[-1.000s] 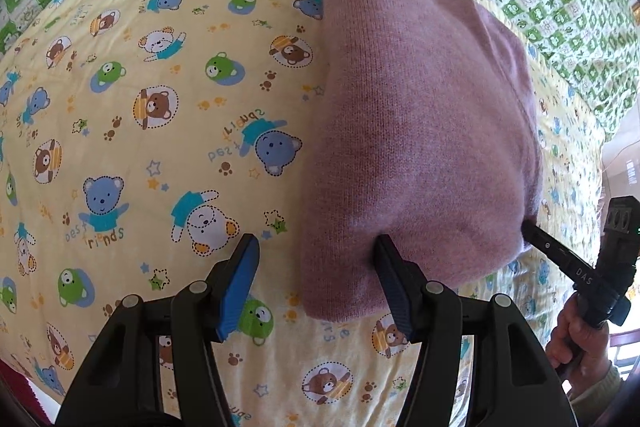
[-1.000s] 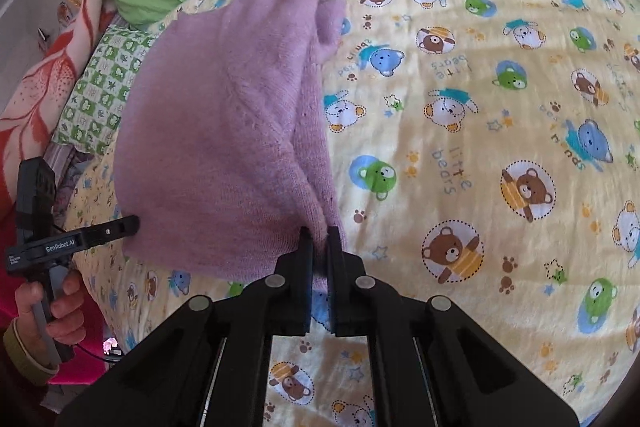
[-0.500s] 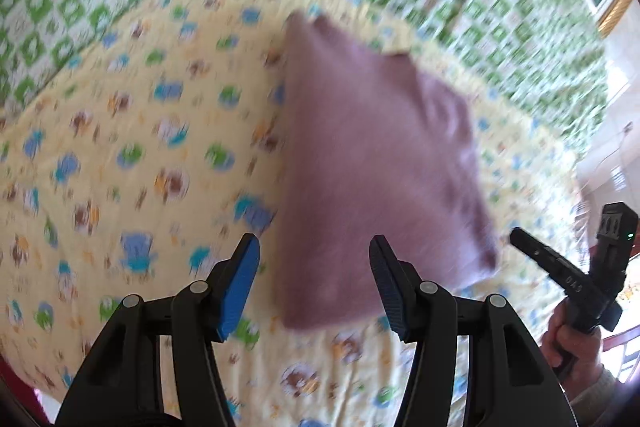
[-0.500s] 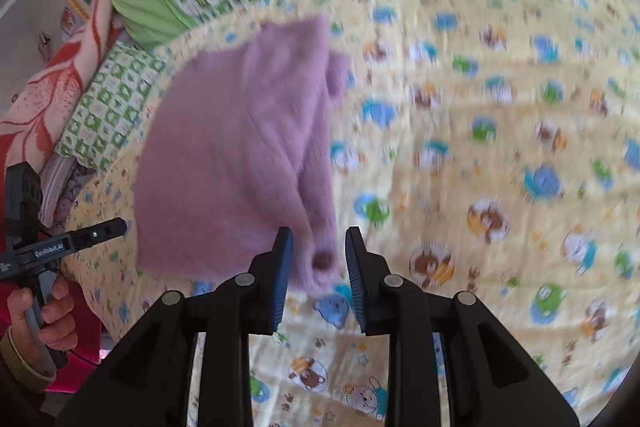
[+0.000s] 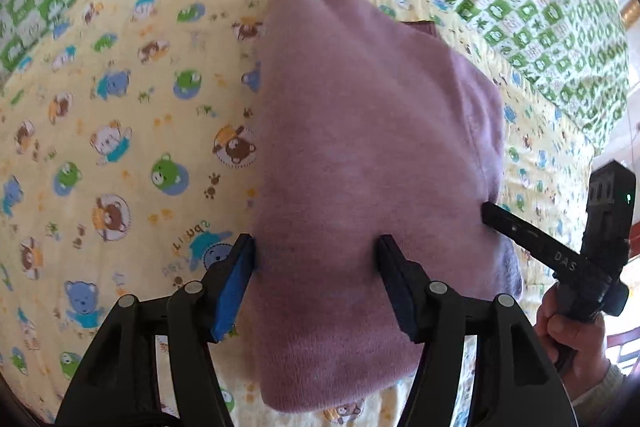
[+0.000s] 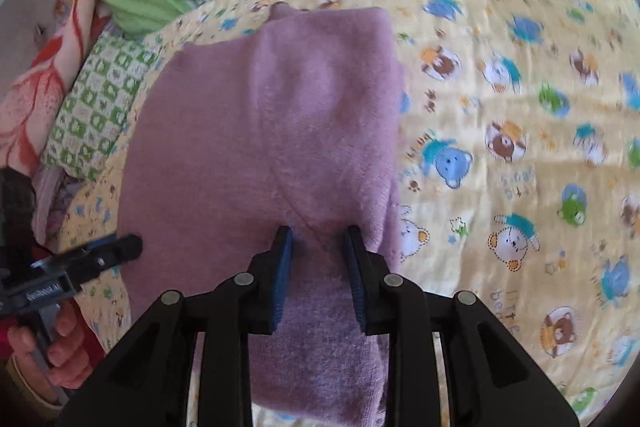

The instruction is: Fold small clothes

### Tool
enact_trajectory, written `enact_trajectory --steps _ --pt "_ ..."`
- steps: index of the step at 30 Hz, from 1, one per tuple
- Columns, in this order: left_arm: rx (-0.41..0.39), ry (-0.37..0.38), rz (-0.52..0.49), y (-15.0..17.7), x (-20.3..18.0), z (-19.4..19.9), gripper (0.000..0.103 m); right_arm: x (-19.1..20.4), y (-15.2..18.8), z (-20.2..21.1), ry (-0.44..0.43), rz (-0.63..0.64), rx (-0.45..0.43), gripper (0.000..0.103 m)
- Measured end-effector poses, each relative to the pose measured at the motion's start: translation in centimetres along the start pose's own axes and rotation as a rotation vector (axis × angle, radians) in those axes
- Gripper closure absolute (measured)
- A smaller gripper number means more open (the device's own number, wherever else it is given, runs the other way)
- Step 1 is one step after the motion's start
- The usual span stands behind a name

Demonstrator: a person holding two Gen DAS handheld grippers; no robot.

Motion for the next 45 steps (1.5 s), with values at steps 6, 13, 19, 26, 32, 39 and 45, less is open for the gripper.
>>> enact_trajectory --steps 6,13,19,26,32,39,45 --pt "-0.043 -0.007 -0.009 0.4 0.3 2.3 0.042 1.3 0.3 2.4 -0.004 0.019 -0.039 0.072" --pt "-0.112 -0.026 0.006 3.1 1.3 5.7 0.040 3.7 2.7 6.2 -0.029 0.060 -0.095 0.068" --pt "-0.193 -0.093 0.032 6.2 2.4 7.3 0.035 4.8 5.6 7.5 -0.006 0.083 -0.118 0.061" --pt "-0.213 -0.155 -0.019 10.3 3.2 8.0 0.032 6.0 9.7 8.0 0.053 0.136 -0.140 0.042" --pt "-0.223 -0.192 -0.085 13.4 3.5 8.8 0.028 6.3 13.4 8.0 0.092 0.172 -0.134 0.029" --pt "-0.284 -0.239 -0.150 15.0 3.3 10.5 0.021 6.7 15.6 8.8 0.137 0.188 -0.155 0.023" --pt "-0.312 -0.220 -0.178 15.4 2.2 12.2 0.020 8.0 16.0 9.7 0.147 0.243 -0.180 0.013"
Point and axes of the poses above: each gripper's, at about its wrist camera, not at the fingertips, and z roughly against the way its jaws point, x to its left, y to its underside, the point moved 7 cm from there along -z, roughly the way its jaws point, and after that the axes turned 9 degrees about -y, right-handed, at the moved point
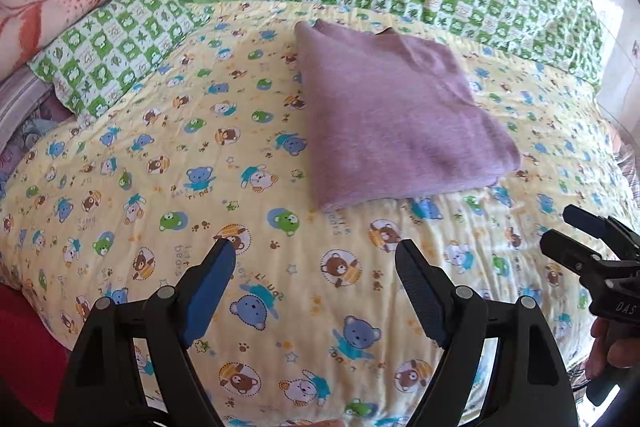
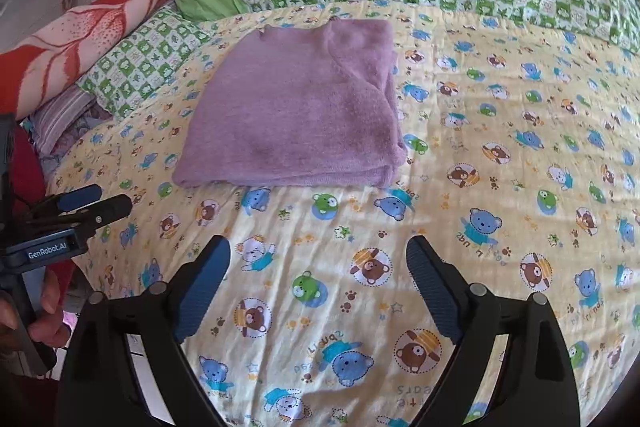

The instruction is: Fold small clothes

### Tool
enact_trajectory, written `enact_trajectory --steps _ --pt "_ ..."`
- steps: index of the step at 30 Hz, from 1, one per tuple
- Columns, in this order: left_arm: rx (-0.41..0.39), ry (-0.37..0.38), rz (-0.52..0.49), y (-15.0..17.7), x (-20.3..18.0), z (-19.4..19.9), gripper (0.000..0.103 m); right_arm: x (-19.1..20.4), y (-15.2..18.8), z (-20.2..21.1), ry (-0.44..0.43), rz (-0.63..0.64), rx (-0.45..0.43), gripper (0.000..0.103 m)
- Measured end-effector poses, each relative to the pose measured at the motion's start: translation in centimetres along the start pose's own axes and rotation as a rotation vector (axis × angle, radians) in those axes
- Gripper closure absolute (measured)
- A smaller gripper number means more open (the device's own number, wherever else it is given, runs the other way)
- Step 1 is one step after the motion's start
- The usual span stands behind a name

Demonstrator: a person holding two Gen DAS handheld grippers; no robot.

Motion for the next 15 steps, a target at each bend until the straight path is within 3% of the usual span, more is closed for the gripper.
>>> enact_trajectory --steps 4,8,15 --pt "-0.042 -0.005 0.013 -1.3 0.0 1.5 0.018 1.5 -0.8 0.9 -0.016 0.044 -0.015 0.011" --pt "-0.058 0.003 0.050 -2.2 0.1 2.0 0.016 2.5 -2.1 1.7 -0.011 0.092 -0.055 0.001" --pt "-0.038 -0.023 0.088 -1.8 0.2 0.5 0.016 1.9 -2.8 0.5 0.000 0.100 -0.049 0.001"
Point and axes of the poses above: each gripper's, at about its wrist camera, not at the fingertips, and z roughly against the way its jaws point, x to its left, y to its underside, the point moved 7 cm from there along -z, roughly the way its jaws point, and after that the axes turned 9 degrees about -y, right-handed, at the moved point
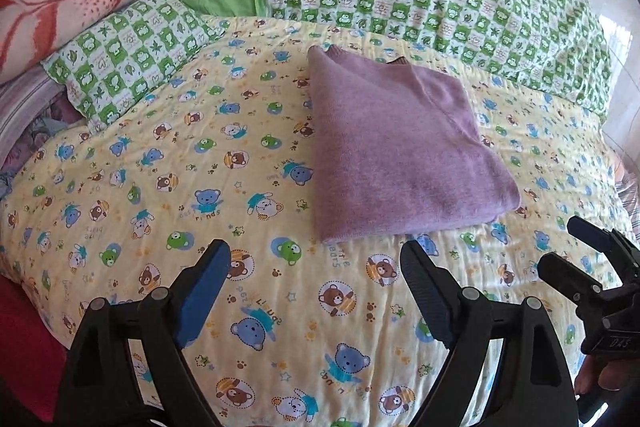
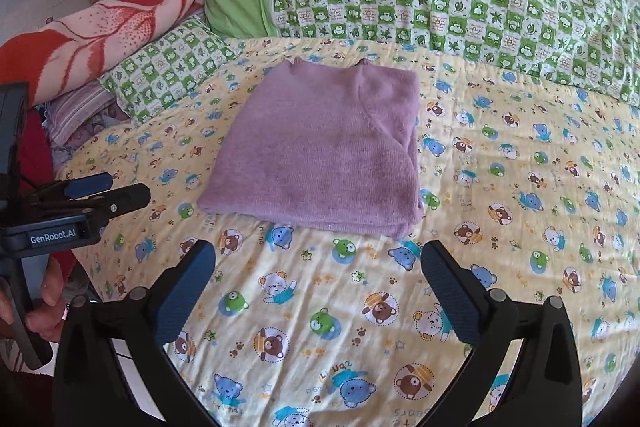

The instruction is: Fold small clothes

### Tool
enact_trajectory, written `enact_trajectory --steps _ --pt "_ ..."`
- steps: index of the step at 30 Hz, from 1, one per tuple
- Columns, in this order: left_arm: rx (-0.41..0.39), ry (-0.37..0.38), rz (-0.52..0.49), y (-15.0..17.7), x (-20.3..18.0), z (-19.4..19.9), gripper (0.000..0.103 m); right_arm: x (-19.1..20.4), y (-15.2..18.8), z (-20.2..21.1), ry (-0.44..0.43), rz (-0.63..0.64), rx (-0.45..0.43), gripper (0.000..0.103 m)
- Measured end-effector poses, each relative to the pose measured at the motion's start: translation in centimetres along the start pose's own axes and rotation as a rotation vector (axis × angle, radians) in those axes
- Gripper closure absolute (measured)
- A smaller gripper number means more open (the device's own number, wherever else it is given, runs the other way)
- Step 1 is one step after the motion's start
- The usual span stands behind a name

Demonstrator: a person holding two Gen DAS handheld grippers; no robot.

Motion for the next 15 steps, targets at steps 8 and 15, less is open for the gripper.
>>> enact_trajectory --steps 8,15 --pt "0.001 -0.028 -0.038 0.8 -0.5 -2.3 0.016 -1.4 0.6 -2.3 0.005 -0.053 0.015 0.001" --pt "-0.006 -0.054 -0.073 1.1 -1.2 -3.5 0.016 -1.6 1.1 -4.3 0.034 -0.060 0.007 0.001"
Point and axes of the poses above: each gripper's, at about its wrist camera, not at the fingertips, and z roughly against the way its jaws point, x to its left, y to its underside, the point moved 7 cm from there along -z, roughly the way its jaws point, and after that the axes turned 9 degrees about -y, right-handed, at the moved point
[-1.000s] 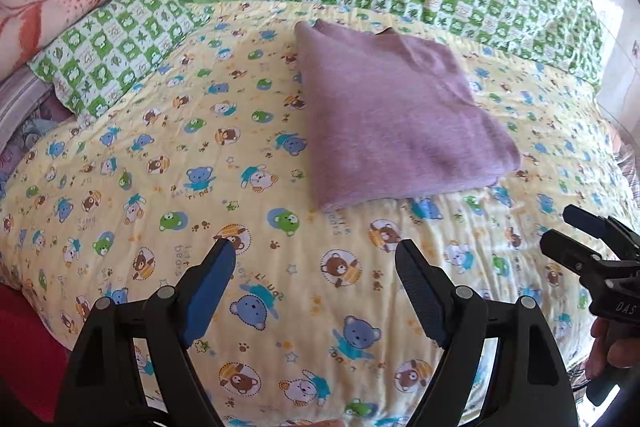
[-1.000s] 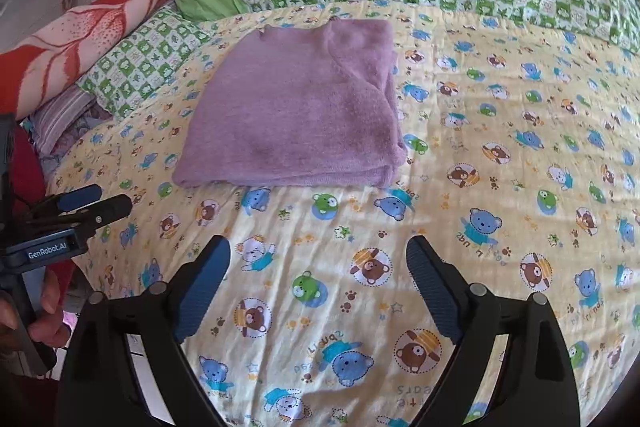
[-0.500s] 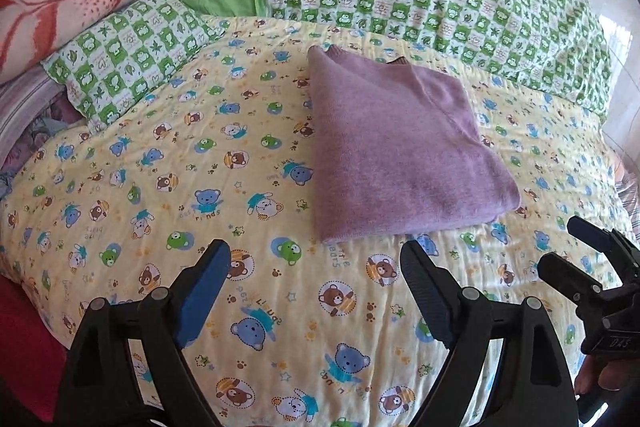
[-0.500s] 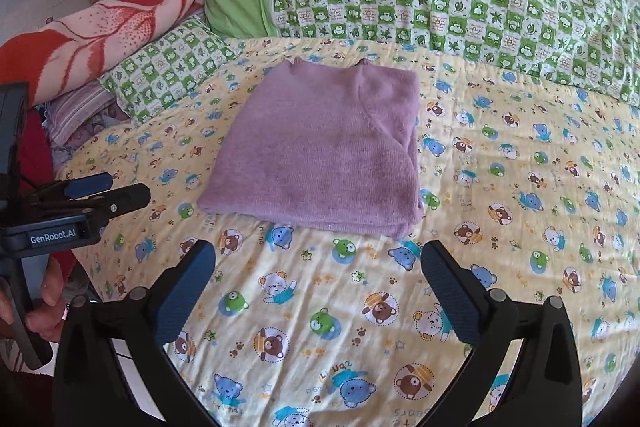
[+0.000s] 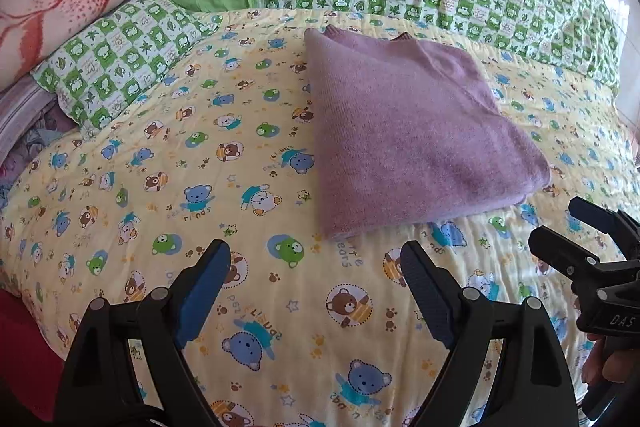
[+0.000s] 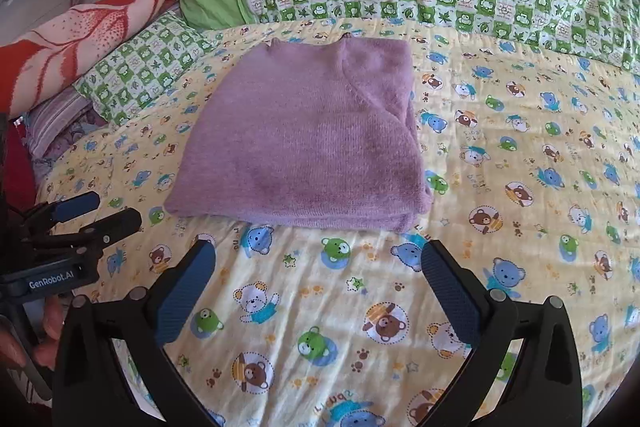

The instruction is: Fold small clothes

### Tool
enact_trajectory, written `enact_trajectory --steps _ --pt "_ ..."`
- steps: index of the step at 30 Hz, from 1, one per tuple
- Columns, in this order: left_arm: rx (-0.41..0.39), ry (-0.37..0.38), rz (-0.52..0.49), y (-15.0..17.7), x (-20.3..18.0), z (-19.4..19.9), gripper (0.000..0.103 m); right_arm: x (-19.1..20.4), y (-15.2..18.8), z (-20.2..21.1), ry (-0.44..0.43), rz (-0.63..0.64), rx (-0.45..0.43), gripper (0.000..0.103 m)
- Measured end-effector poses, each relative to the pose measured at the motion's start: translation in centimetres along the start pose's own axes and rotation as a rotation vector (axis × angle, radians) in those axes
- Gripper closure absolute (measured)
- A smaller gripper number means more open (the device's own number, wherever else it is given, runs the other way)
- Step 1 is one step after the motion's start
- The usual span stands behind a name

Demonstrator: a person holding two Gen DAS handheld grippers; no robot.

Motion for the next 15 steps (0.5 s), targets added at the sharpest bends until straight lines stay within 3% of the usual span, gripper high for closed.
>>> enact_trajectory --steps 15 --pt "-0.013 -0.005 0.015 -0.52 -0.26 -0.22 0.016 0.62 0.20 -0.87 0.004 0.026 -0.002 0.001"
Point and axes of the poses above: each gripper's, at about its wrist camera, not at the fingertips, and z roughly against the way its jaws point, x to its left, y to its underside, the point moved 7 cm from there along -z, roughly the way its jaws point, and after that the axes turned 9 degrees about -y, right-handed, at the moved point
